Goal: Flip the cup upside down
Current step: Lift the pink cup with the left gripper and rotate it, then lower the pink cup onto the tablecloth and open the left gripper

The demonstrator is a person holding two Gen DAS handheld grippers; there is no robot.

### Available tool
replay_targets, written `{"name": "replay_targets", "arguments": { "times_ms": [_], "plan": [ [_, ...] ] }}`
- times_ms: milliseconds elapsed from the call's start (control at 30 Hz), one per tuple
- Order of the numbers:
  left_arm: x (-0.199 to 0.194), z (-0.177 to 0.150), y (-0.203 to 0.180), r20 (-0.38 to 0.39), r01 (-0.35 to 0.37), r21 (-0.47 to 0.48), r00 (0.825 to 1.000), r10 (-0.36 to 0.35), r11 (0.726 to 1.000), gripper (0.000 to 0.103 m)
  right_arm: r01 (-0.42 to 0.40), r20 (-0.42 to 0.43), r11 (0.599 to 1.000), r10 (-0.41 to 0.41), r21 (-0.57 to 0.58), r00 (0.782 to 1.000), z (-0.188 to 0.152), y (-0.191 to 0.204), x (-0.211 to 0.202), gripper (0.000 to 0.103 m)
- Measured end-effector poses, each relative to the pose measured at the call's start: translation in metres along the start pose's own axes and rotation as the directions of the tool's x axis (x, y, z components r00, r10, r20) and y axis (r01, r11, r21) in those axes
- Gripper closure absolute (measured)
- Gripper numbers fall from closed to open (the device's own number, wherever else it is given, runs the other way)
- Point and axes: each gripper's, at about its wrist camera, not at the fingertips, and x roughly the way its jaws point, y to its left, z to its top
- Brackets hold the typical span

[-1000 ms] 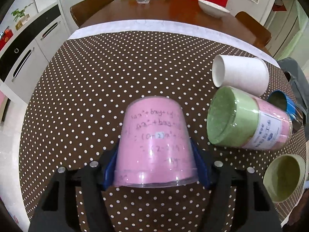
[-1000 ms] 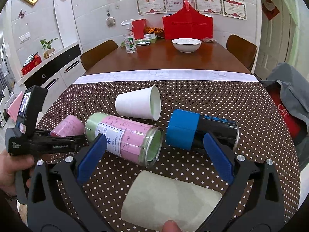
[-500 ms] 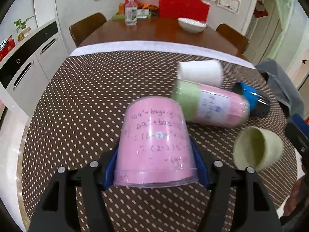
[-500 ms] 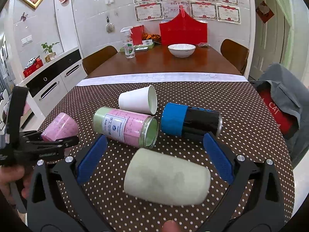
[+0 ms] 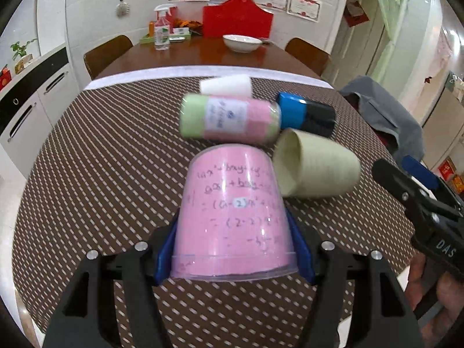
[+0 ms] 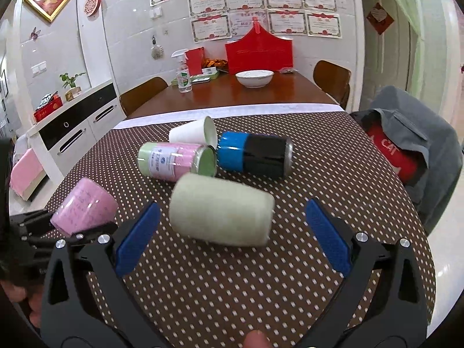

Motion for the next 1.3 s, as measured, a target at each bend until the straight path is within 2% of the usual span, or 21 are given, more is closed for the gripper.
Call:
{"name": "replay_targets", "arguments": {
  "times_ms": [267,567,700,800,1000,1067,1100,1300],
  "plan": [
    [0.007,-0.031,-0.022,-0.034,0.011,0.0,0.999,-0.011,1.0,0.037,0.022,0.014,0.999,-0.022,0.03,1.0,-0.02,-0.019,-0.021,0.005],
    [0.023,-0.046,-0.033,-0.063,0.024,-0.007,0.998,-0.025,1.0,0.036,0.037,0.02,0.999,-0.037,0.04,0.999,-0.031,-0.028,-0.03,0.005],
    [0.032,-0.049,-0.03,-0.091,-0.005,-0.014,0.996,0.004,1.0,0.034,0.039,0.016,0.998,-0.039,0.04,0.999,-0.035,-0.029,-0.032,0.005],
    [0.036,-0.05,-0.032,-0.111,-0.026,-0.001,0.993,0.026,1.0,0.029,0.037,0.014,0.999,-0.037,0.038,0.999,-0.036,-0.026,-0.033,0.005],
    [0.023,-0.047,-0.033,-0.056,-0.043,-0.001,0.998,0.043,0.999,0.028,0.029,0.015,0.999,-0.029,0.039,0.999,-0.035,-0.021,-0.034,0.005],
    [0.017,-0.047,-0.032,-0.038,-0.058,0.001,0.998,0.058,0.998,0.024,0.025,0.017,0.999,-0.025,0.04,1.0,-0.034,-0.02,-0.035,0.005],
    [0.013,-0.046,-0.032,-0.026,-0.066,0.005,0.997,0.066,0.998,0.017,0.023,0.019,0.999,-0.023,0.041,1.0,-0.034,-0.019,-0.036,0.005],
    [-0.011,-0.045,-0.039,0.064,-0.124,0.058,0.991,0.12,0.991,0.016,0.016,0.032,0.999,-0.017,0.042,0.999,-0.03,-0.012,-0.041,0.005]
  ]
}}
